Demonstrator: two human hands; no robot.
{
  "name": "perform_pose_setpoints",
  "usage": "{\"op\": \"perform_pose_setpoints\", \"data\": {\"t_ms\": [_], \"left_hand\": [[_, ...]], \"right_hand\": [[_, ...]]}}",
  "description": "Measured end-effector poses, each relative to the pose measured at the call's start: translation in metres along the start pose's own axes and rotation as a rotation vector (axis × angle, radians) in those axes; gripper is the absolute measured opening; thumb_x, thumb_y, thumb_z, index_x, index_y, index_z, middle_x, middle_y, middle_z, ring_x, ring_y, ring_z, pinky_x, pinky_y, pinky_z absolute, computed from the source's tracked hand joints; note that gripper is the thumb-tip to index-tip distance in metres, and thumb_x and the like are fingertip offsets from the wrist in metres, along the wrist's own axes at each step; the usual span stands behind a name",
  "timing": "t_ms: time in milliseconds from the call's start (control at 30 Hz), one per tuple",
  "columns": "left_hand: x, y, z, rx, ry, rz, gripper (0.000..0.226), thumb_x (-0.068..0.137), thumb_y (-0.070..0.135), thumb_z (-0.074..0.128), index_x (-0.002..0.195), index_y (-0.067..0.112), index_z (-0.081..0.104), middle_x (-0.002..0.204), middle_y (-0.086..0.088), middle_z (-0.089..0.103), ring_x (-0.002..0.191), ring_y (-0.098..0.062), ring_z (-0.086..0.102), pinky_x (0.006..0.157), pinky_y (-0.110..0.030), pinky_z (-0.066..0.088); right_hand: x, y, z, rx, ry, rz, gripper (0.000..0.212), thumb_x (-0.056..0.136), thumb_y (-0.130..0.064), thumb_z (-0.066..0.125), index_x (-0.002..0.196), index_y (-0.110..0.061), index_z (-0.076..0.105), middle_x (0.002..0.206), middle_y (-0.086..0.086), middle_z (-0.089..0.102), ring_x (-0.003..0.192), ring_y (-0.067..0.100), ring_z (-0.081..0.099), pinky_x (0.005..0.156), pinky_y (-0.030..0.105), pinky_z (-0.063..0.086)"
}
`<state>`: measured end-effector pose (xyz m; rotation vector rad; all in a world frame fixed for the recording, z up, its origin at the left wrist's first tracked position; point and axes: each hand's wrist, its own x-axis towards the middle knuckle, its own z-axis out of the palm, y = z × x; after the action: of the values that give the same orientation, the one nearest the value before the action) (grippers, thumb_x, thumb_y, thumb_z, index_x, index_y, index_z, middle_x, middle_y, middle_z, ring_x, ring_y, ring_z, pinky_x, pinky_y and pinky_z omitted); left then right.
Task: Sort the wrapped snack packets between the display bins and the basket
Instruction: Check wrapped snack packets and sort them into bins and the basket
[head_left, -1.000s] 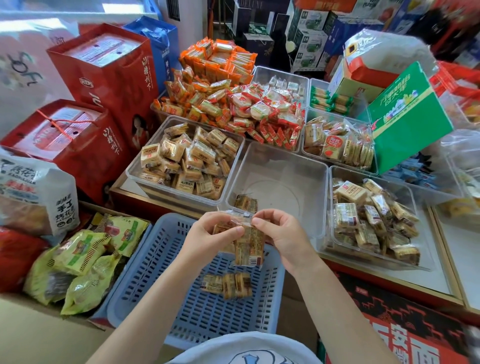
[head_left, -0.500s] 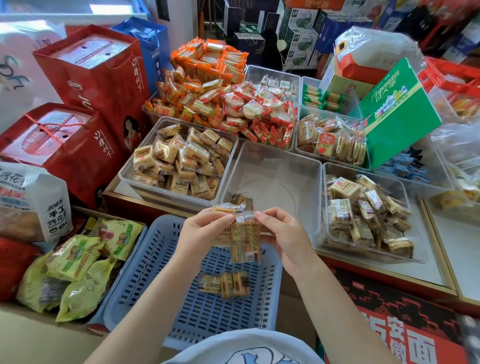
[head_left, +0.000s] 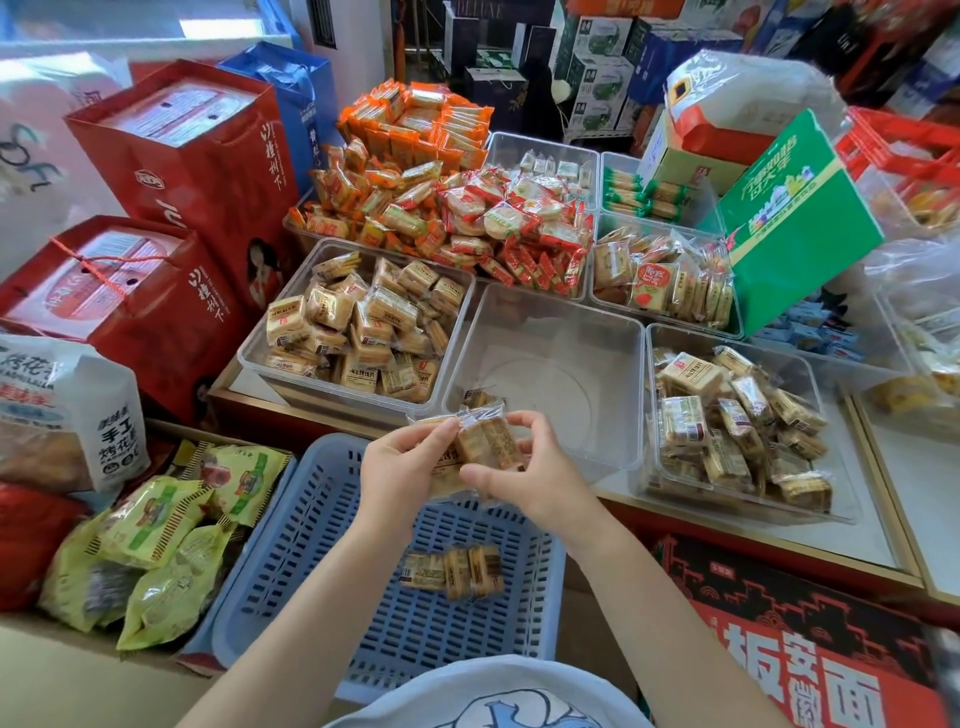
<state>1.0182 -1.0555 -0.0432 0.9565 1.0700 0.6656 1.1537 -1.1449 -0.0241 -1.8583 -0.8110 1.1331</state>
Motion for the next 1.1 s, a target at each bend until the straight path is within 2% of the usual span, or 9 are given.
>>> {"op": "perform_pose_setpoints", "data": {"t_ms": [167, 267, 367, 433, 567, 667, 767, 900, 1100], "left_hand": [[0.001, 0.01, -0.004, -0.012, -0.184, 0.015, 0.048, 0.079, 0.03, 0.077, 0.126, 0.02, 0.071, 0.105, -0.01, 0.078, 0.096, -0.026, 0.075, 0.075, -0.033, 0.061], [0.007, 0.012, -0.008, -0.186, -0.286, -0.083, 0.068, 0.086, 0.012, 0.071, 0.143, 0.035, 0.043, 0.113, -0.019, 0.075, 0.093, -0.028, 0.074, 0.071, -0.033, 0.062], [0.007, 0.017, -0.006, -0.326, -0.373, -0.209, 0.055, 0.088, 0.008, 0.067, 0.14, 0.01, 0.048, 0.123, -0.025, 0.069, 0.091, -0.029, 0.074, 0.072, -0.035, 0.063], [0.005, 0.02, -0.006, -0.447, -0.412, -0.285, 0.047, 0.086, 0.009, 0.057, 0.132, 0.001, 0.054, 0.111, -0.023, 0.072, 0.085, -0.028, 0.074, 0.069, -0.034, 0.063], [0.006, 0.018, -0.007, -0.458, -0.381, -0.321, 0.04, 0.09, 0.025, 0.057, 0.122, 0.001, 0.059, 0.093, -0.012, 0.073, 0.072, -0.018, 0.069, 0.062, -0.027, 0.052], [0.009, 0.012, -0.005, -0.388, -0.348, -0.292, 0.052, 0.076, 0.037, 0.079, 0.107, 0.0, 0.061, 0.089, -0.009, 0.068, 0.07, -0.013, 0.063, 0.058, -0.022, 0.052], [0.009, 0.015, -0.004, -0.348, -0.357, -0.284, 0.054, 0.076, 0.03, 0.08, 0.116, -0.001, 0.059, 0.099, -0.015, 0.069, 0.081, -0.017, 0.067, 0.065, -0.024, 0.055], [0.012, 0.019, -0.007, -0.461, -0.294, -0.317, 0.046, 0.096, 0.038, 0.057, 0.127, 0.006, 0.063, 0.12, -0.019, 0.073, 0.106, -0.031, 0.07, 0.09, -0.041, 0.053], [0.031, 0.014, -0.011, -0.352, -0.224, -0.296, 0.038, 0.108, 0.039, 0.043, 0.127, 0.012, 0.06, 0.118, -0.016, 0.074, 0.101, -0.028, 0.074, 0.087, -0.044, 0.057]], "right_hand": [[0.003, -0.003, -0.003, 0.222, -0.024, -0.036, 0.037, 0.094, -0.025, 0.07, 0.128, -0.024, 0.058, 0.116, 0.006, 0.071, 0.105, 0.021, 0.069, 0.084, 0.034, 0.06], [0.003, -0.006, -0.011, 0.568, -0.109, -0.001, 0.042, 0.089, -0.029, 0.064, 0.126, -0.009, 0.064, 0.113, 0.014, 0.073, 0.099, 0.025, 0.07, 0.083, 0.04, 0.056], [0.003, -0.008, -0.012, 0.721, -0.098, 0.015, 0.036, 0.095, -0.026, 0.056, 0.12, -0.003, 0.067, 0.108, 0.018, 0.071, 0.096, 0.025, 0.068, 0.08, 0.037, 0.059], [0.002, -0.008, -0.012, 0.758, -0.076, 0.039, 0.035, 0.102, -0.02, 0.044, 0.125, -0.001, 0.062, 0.111, 0.021, 0.068, 0.098, 0.029, 0.065, 0.081, 0.039, 0.058], [0.002, -0.007, -0.012, 0.795, -0.078, 0.075, 0.044, 0.103, -0.022, 0.035, 0.134, 0.002, 0.055, 0.129, 0.031, 0.062, 0.111, 0.038, 0.062, 0.097, 0.052, 0.049], [0.002, -0.01, -0.011, 0.715, -0.11, 0.048, 0.044, 0.103, -0.031, 0.043, 0.133, -0.003, 0.057, 0.127, 0.03, 0.063, 0.109, 0.036, 0.065, 0.089, 0.046, 0.055], [0.005, -0.01, -0.01, 0.65, -0.106, 0.051, 0.043, 0.102, -0.028, 0.052, 0.135, -0.002, 0.054, 0.123, 0.028, 0.066, 0.102, 0.031, 0.069, 0.083, 0.041, 0.059], [0.008, -0.011, -0.012, 0.756, -0.015, 0.073, 0.028, 0.103, -0.023, 0.05, 0.12, -0.005, 0.064, 0.105, 0.017, 0.073, 0.095, 0.027, 0.071, 0.087, 0.043, 0.057], [0.02, -0.006, -0.019, 0.751, 0.048, 0.08, 0.026, 0.104, -0.025, 0.05, 0.116, -0.01, 0.067, 0.092, 0.008, 0.075, 0.089, 0.022, 0.07, 0.077, 0.039, 0.057]]}}
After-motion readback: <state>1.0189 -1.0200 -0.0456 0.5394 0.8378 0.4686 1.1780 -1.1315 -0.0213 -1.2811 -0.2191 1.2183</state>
